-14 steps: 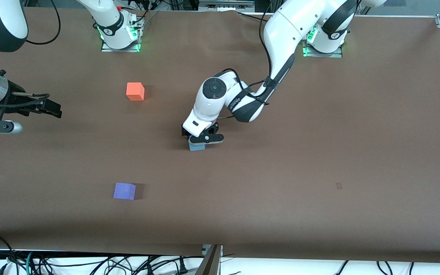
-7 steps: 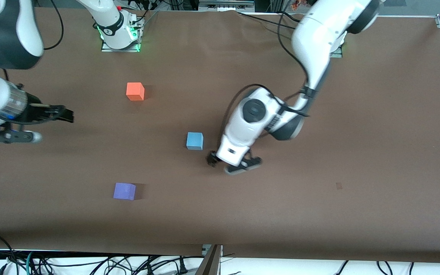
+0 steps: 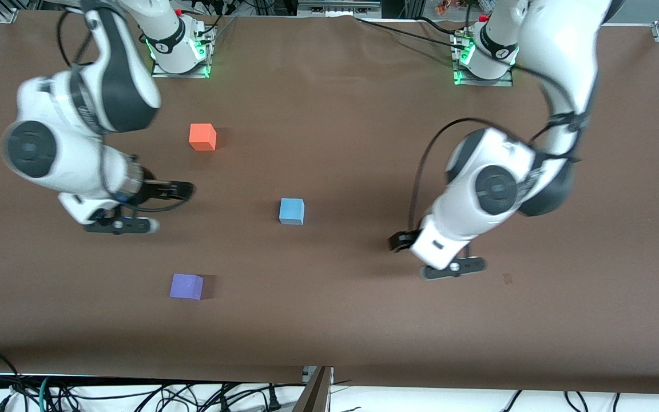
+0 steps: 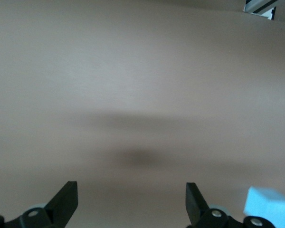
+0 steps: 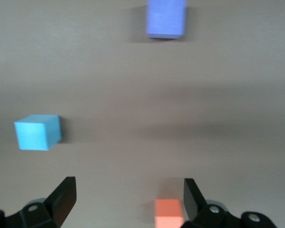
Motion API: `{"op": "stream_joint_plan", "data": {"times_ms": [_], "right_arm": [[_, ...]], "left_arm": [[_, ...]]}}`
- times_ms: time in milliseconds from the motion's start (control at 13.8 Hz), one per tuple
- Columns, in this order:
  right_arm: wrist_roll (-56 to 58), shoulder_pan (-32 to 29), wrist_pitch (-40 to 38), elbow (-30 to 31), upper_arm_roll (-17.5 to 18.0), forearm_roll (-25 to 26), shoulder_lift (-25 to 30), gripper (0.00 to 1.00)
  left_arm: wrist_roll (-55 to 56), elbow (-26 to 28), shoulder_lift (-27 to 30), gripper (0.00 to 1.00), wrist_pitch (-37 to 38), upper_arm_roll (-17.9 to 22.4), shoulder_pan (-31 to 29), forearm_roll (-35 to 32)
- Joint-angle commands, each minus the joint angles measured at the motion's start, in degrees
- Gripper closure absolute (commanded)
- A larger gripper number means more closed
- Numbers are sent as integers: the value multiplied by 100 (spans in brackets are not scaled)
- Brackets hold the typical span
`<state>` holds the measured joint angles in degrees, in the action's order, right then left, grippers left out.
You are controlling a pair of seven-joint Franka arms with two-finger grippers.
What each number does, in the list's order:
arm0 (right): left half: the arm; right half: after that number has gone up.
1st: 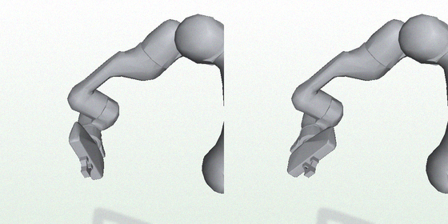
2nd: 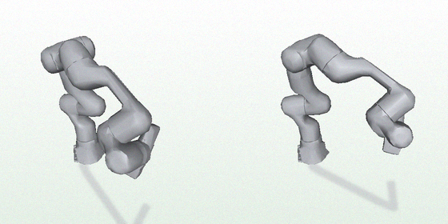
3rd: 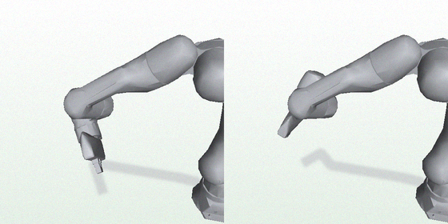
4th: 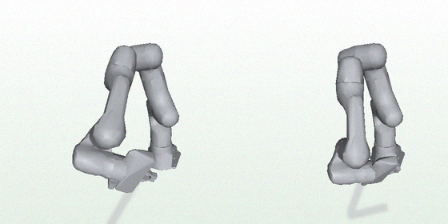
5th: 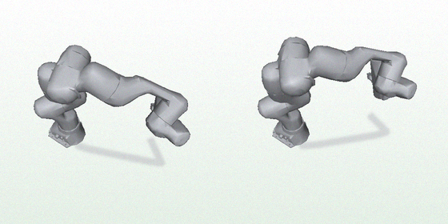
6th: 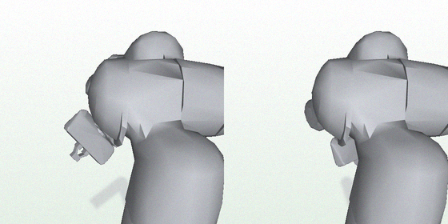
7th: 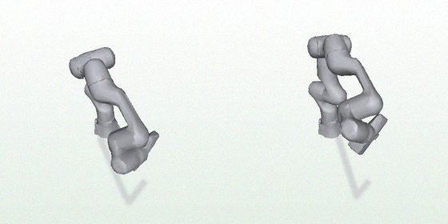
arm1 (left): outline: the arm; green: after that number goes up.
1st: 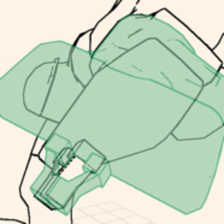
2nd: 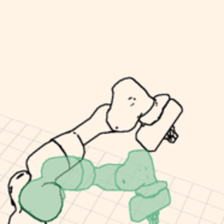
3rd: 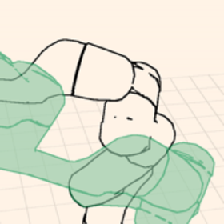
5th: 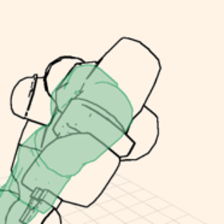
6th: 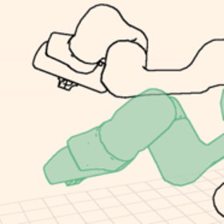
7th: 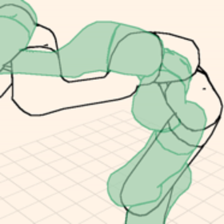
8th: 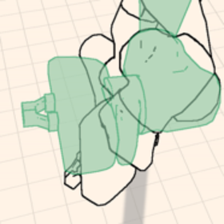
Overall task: Place blue block between orange and purple blocks
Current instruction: 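Grasp the blue cube with the right gripper while the left gripper withdraws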
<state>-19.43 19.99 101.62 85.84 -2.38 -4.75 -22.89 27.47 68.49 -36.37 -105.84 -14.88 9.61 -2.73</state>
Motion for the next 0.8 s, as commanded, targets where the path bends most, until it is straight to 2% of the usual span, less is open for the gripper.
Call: {"op": "stream_joint_plan", "data": {"times_ms": [0,218,364,509,727], "right_arm": [[-1049,688,514,-32,-43,-9,-390,0],[-1886,1260,1244,-41,-43,9,-865,0],[-2187,1481,1640,-41,-43,27,-1138,0],[-2196,1622,1913,-33,-43,18,-1419,0],[-2687,1754,2221,55,-43,36,-1631,0]], "left_arm": [[-943,856,1214,0,518,-76,-720,53],[-1971,2287,2700,0,635,-76,-1617,71],[-2035,3211,3572,0,574,-67,-1909,71],[-2044,3670,3856,0,381,-67,-2120,27],[-2053,3663,3786,0,231,-67,-2182,18]]}}
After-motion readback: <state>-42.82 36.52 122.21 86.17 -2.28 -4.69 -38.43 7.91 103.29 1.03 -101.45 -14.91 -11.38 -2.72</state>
